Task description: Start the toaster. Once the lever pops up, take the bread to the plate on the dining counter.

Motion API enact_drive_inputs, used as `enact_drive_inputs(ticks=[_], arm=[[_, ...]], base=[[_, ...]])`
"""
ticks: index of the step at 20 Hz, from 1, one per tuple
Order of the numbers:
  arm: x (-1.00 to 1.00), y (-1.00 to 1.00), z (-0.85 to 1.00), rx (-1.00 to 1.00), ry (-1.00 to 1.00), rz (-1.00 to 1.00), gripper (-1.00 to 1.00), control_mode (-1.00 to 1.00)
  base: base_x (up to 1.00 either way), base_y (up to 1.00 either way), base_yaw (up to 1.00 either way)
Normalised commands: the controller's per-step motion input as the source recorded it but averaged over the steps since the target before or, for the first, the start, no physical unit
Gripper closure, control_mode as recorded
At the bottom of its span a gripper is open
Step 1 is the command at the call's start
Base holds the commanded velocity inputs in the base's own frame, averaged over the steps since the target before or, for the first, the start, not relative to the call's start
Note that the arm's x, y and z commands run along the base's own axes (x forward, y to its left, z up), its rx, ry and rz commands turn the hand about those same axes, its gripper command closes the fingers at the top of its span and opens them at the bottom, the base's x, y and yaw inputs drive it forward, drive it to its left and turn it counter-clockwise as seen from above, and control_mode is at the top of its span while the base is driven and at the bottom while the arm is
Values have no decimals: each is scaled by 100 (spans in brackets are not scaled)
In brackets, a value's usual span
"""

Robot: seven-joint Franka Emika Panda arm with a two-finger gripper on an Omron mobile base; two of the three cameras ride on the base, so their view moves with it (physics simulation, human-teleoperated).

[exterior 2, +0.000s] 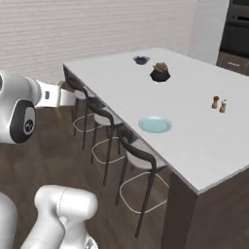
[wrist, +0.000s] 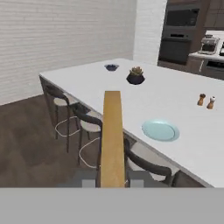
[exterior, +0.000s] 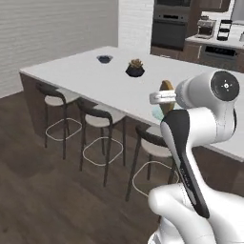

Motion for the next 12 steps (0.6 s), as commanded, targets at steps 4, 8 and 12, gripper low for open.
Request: enact_drive_inputs(ticks=[4, 8, 12], arm=[[0, 0, 0, 0, 0, 0, 100, 100], [0, 0, 0, 0, 0, 0, 100, 100], [0, 0, 0, 0, 0, 0, 100, 100]], base=[[29, 62, -86], [22, 74, -76], [37, 61, -64]])
